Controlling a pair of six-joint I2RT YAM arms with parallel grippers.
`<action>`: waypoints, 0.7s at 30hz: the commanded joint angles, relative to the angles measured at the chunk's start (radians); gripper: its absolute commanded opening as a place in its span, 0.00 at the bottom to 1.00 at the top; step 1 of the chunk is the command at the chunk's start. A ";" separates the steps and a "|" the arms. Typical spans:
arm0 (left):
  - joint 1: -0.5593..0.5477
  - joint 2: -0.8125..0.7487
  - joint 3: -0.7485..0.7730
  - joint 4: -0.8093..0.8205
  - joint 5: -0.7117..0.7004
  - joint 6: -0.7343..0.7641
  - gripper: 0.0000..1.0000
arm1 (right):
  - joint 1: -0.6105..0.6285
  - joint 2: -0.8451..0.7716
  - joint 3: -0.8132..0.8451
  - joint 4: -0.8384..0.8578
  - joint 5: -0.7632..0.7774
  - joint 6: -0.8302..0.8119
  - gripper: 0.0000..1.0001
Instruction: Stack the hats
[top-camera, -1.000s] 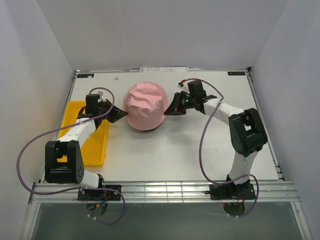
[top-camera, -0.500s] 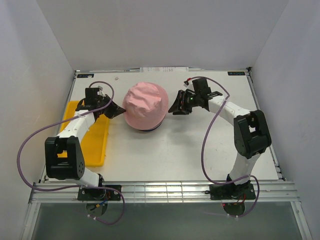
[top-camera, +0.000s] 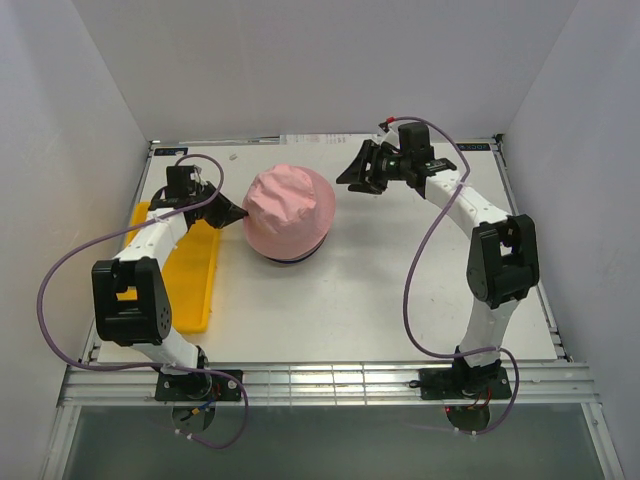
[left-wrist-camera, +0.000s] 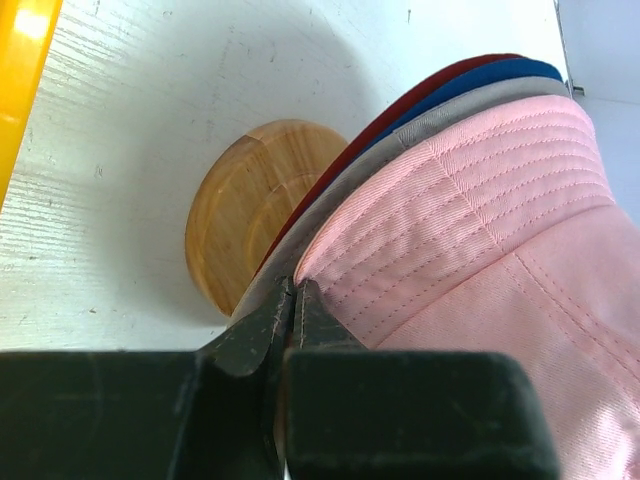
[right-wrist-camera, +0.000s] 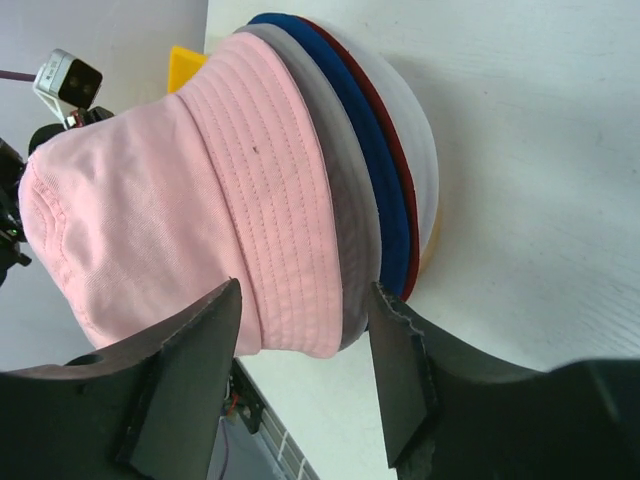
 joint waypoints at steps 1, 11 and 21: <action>0.010 -0.004 0.043 0.012 0.008 0.000 0.11 | 0.005 0.040 0.022 0.065 -0.061 0.051 0.61; 0.010 0.012 0.045 0.033 0.025 -0.014 0.03 | 0.023 0.080 0.016 0.103 -0.071 0.071 0.61; 0.010 0.010 0.029 0.041 0.028 -0.014 0.00 | 0.057 0.100 -0.042 0.172 -0.077 0.114 0.59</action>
